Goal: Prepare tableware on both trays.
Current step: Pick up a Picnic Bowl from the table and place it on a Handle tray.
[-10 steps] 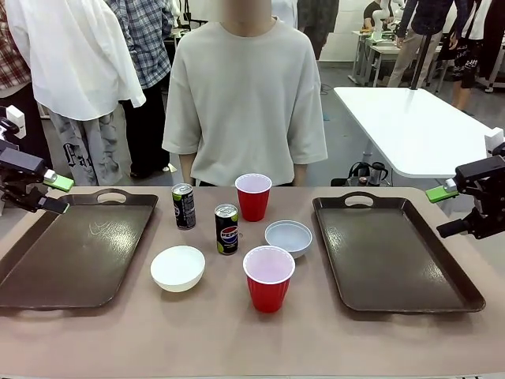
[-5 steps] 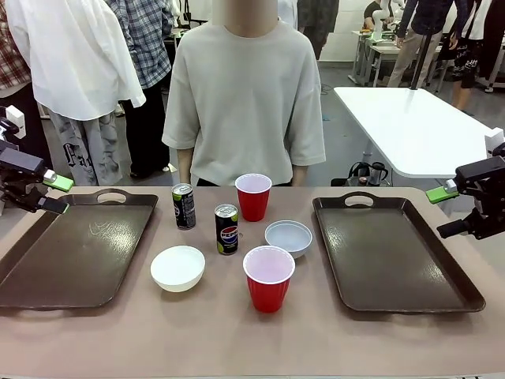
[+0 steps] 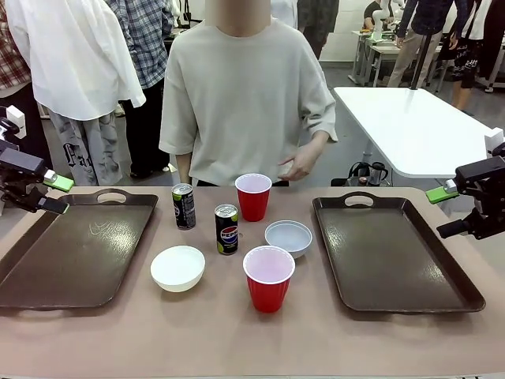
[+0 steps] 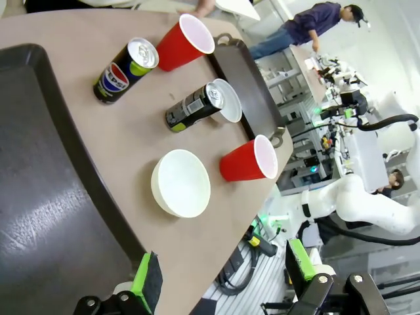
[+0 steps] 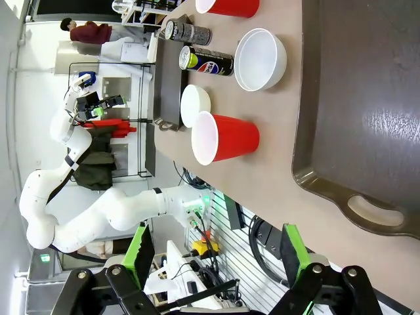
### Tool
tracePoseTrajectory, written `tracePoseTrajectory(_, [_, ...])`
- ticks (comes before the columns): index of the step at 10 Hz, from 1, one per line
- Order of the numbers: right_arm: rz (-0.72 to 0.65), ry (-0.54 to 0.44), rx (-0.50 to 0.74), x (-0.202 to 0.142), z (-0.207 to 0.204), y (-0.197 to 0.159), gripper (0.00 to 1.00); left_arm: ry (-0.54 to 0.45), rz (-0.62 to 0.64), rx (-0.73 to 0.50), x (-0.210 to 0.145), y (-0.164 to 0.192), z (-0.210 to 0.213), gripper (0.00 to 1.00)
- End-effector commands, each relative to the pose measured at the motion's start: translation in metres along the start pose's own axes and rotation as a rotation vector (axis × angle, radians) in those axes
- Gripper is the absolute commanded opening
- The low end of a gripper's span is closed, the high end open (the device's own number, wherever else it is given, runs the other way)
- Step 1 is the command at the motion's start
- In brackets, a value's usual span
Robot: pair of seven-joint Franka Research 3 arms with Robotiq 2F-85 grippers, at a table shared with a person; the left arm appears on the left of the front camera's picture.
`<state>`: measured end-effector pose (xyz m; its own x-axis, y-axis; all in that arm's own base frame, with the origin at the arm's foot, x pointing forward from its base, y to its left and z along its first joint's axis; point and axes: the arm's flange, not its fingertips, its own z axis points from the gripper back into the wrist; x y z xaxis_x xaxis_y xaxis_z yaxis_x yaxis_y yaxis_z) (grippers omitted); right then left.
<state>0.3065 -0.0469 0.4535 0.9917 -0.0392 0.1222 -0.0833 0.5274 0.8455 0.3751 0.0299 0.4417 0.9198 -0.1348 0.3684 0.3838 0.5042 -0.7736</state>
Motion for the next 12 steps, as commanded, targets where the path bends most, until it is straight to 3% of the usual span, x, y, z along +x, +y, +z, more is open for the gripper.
tracePoseTrajectory(1, [0.018,-0.008,0.028,0.002,-0.001,0.000,1.00,0.035,0.020,0.125,0.010,-0.005,-0.015,1.00])
tracePoseTrajectory(5, [0.018,-0.008,0.028,0.002,-0.001,0.000,1.00,0.257,-0.037,0.520,0.056,-0.058,-0.101,1.00])
tracePoseTrajectory(8, [0.018,-0.008,0.028,0.002,-0.001,0.000,1.00,0.415,-0.082,0.800,0.058,-0.057,-0.196,1.00])
tracePoseTrajectory(10, [0.018,-0.008,0.028,0.002,-0.001,0.000,1.00,0.477,-0.104,0.855,0.038,-0.035,-0.239,1.00])
tracePoseTrajectory(12, [0.018,-0.008,0.028,0.002,-0.001,0.000,1.00,0.467,-0.111,0.883,0.029,-0.017,-0.262,1.00])
